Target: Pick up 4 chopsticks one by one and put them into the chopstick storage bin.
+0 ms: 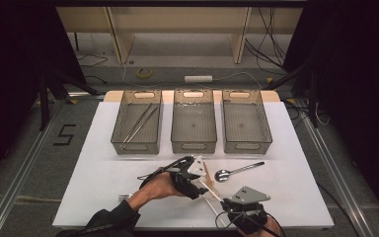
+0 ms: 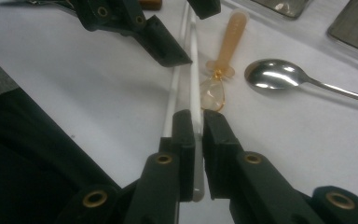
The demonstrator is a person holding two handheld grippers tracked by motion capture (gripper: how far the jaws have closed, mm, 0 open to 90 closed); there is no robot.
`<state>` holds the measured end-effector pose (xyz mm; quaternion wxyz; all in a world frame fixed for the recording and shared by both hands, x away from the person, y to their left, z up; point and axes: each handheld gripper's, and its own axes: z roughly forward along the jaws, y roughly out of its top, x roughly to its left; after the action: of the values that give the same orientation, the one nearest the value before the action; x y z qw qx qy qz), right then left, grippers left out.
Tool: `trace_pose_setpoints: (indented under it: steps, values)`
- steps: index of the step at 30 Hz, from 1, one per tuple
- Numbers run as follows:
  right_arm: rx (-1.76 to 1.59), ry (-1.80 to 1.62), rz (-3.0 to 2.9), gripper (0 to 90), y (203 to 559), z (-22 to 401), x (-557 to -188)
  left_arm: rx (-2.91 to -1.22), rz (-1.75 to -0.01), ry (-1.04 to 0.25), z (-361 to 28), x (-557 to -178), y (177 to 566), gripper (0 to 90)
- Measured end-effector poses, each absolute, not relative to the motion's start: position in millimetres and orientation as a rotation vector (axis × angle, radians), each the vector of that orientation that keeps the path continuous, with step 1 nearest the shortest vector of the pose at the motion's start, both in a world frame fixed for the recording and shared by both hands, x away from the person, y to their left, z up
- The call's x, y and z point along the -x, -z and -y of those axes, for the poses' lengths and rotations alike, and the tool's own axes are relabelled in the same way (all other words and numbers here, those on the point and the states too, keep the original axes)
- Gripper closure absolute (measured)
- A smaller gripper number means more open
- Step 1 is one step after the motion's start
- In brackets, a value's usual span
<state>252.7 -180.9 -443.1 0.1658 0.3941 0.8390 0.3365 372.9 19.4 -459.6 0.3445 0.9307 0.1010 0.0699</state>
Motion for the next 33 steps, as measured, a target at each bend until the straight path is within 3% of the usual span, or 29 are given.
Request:
trace_pose_setpoints:
  steps: [16,33]
  values:
    - [-1.109,-0.975,-2.403,84.0,439,182,-254,-2.480,-0.168,-0.170,-11,-375,467,46.0]
    - [-1.090,-1.027,-2.374,80.4,433,197,-265,-2.519,0.093,-0.321,-15,-363,439,70.4]
